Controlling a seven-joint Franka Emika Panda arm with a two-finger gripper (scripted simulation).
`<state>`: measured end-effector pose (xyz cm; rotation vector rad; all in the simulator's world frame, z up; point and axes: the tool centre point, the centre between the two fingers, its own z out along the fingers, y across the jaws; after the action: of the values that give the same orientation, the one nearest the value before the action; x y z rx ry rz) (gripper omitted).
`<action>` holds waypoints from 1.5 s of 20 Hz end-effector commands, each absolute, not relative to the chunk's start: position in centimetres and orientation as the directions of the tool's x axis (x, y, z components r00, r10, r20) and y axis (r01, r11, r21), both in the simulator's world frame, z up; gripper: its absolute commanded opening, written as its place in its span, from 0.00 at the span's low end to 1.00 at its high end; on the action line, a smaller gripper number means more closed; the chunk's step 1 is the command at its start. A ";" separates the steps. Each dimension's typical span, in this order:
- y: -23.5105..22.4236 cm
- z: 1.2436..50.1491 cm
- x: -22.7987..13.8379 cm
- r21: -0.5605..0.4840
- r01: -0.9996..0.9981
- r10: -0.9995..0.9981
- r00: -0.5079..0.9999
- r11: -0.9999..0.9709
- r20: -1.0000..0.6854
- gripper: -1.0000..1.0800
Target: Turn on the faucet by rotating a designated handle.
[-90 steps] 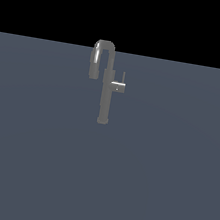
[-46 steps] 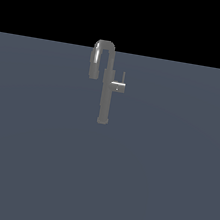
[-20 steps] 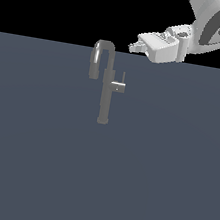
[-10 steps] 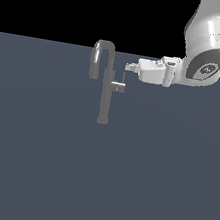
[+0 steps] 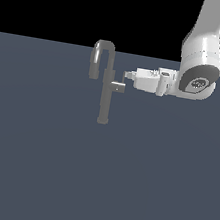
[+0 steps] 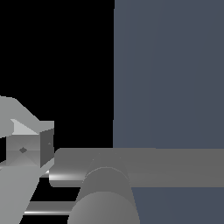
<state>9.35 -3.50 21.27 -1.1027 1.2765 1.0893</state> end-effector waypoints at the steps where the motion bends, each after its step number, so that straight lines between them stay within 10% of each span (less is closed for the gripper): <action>1: -3.4 21.2 9.4 -0.003 -0.988 -0.001 0.003 0.156 -1.000 0.00; 30: -2.7 22.6 4.7 -0.015 -0.987 -0.004 0.015 0.162 -1.000 0.00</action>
<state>5.24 -2.77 22.96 -1.1001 1.2712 1.0691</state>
